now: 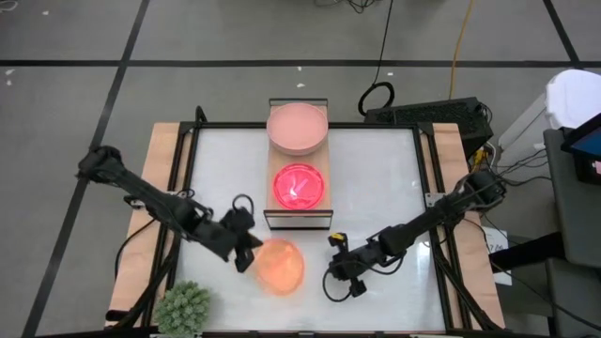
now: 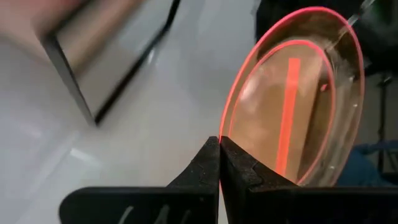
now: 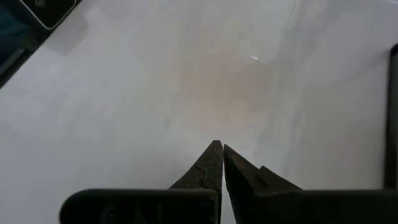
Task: Place and stack plates onto a shelf
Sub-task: Stack the orange plate on top of the pink plate on the shelf
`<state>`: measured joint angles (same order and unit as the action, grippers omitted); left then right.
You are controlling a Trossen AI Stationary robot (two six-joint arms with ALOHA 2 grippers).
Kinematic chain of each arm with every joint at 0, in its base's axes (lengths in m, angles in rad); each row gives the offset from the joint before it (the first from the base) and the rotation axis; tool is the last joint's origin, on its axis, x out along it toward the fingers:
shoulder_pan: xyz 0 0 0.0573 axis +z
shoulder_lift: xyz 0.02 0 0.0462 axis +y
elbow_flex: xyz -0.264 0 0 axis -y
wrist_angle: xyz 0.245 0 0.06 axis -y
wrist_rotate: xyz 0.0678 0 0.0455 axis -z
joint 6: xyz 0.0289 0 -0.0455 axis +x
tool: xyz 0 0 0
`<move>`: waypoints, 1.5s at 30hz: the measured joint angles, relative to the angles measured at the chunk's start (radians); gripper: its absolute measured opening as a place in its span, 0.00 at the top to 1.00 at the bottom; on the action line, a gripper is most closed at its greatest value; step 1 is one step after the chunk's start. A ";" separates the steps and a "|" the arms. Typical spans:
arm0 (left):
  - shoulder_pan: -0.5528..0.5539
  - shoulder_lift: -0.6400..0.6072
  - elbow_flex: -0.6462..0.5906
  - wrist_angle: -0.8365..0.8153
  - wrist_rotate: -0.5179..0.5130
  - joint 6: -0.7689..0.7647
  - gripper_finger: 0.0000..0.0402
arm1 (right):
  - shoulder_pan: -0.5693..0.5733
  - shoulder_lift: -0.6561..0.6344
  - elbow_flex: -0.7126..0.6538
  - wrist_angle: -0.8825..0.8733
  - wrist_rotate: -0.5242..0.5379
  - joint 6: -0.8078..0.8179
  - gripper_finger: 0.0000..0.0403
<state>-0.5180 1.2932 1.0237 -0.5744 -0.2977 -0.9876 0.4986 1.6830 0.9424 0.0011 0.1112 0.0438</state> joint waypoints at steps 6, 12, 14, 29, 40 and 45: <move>0.079 -0.099 0.000 0.076 -0.018 0.153 1.00 | 0.036 -0.032 0.000 -0.068 0.081 0.002 1.00; 0.167 -0.159 0.000 0.213 -0.007 0.317 1.00 | 0.053 -0.062 0.000 -0.099 0.103 0.005 1.00; 0.204 -0.172 0.000 0.248 -0.006 0.360 1.00 | 0.059 -0.071 0.000 -0.108 0.104 0.005 1.00; 0.505 -0.167 0.000 0.396 -0.061 0.438 1.00 | 0.076 -0.108 0.000 -0.143 0.126 0.019 1.00; 0.547 -0.132 0.001 0.260 -0.025 0.356 1.00 | 0.079 -0.108 0.000 -0.171 0.128 0.044 1.00; 0.547 -0.100 0.000 0.245 -0.025 0.324 1.00 | 0.080 -0.108 0.000 -0.171 0.128 0.050 1.00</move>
<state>0.0288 1.1928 1.0241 -0.3298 -0.3229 -0.6632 0.5781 1.5753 0.9424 -0.1696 0.2390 0.0937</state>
